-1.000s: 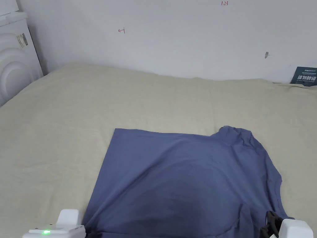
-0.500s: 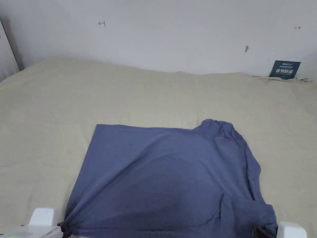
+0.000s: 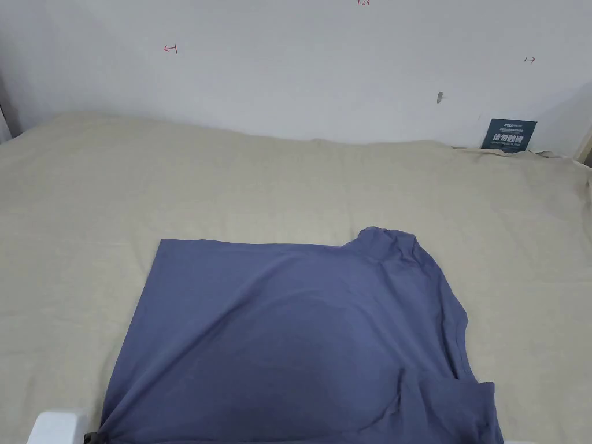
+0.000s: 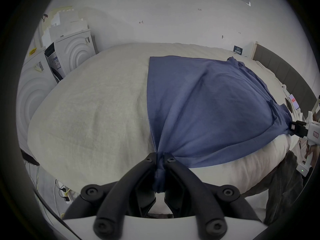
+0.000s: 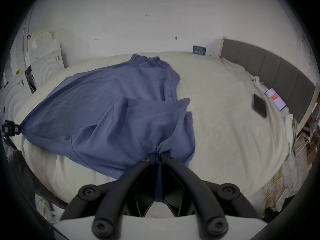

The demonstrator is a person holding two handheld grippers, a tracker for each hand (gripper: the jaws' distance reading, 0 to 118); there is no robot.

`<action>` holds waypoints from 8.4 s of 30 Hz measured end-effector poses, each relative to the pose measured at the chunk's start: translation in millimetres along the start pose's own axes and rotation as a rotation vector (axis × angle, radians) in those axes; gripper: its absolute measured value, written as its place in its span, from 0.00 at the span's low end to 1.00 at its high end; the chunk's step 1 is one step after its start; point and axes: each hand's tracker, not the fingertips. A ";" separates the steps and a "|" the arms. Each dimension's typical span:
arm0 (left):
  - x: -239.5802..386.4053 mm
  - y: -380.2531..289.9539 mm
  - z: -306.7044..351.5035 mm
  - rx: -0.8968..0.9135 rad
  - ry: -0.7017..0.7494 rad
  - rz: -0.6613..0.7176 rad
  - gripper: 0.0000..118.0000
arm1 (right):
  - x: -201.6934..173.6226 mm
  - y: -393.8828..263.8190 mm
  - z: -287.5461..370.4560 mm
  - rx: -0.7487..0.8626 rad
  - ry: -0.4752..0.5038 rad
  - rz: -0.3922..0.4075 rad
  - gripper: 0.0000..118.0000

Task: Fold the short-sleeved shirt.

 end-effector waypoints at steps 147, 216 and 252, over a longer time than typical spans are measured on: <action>-27.9 64.8 -61.3 0.149 -0.065 0.148 0.03 | 3.7 87.8 -125.8 -0.097 0.118 -0.004 0.06; -31.1 138.8 -54.9 0.276 -0.058 0.086 0.00 | -89.2 111.6 -5.9 0.237 0.082 -0.009 0.00; 5.0 219.3 -151.6 -0.113 -0.020 -0.035 0.00 | -71.0 117.8 -64.5 0.113 0.072 -0.042 0.01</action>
